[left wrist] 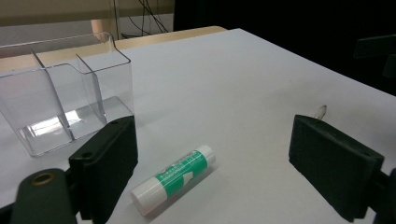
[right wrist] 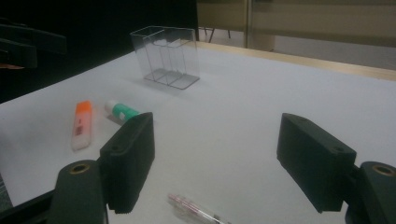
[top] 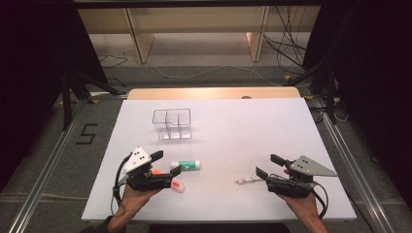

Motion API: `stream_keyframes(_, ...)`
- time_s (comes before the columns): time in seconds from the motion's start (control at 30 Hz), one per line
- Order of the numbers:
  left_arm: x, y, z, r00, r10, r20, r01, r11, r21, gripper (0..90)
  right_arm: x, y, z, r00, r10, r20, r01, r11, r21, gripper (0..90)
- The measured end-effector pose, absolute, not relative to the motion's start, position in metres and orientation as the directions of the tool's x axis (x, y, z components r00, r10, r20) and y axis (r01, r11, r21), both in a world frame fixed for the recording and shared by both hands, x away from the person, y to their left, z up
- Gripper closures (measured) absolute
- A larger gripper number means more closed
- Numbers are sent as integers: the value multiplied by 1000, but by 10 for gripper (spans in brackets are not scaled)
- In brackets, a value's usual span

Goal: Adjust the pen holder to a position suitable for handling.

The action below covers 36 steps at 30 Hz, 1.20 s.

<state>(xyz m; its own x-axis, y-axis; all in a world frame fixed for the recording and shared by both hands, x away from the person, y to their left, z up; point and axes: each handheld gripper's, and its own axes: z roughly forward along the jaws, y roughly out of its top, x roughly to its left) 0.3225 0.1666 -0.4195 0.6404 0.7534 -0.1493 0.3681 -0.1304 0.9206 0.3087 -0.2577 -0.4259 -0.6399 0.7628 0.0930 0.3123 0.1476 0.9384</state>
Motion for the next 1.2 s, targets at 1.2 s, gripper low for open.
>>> stream_keyframes(1.2,362,175,-405,470,874,-125,409,-89,908,157,310,-258,-426,-632,771,79,303,152,941,286)
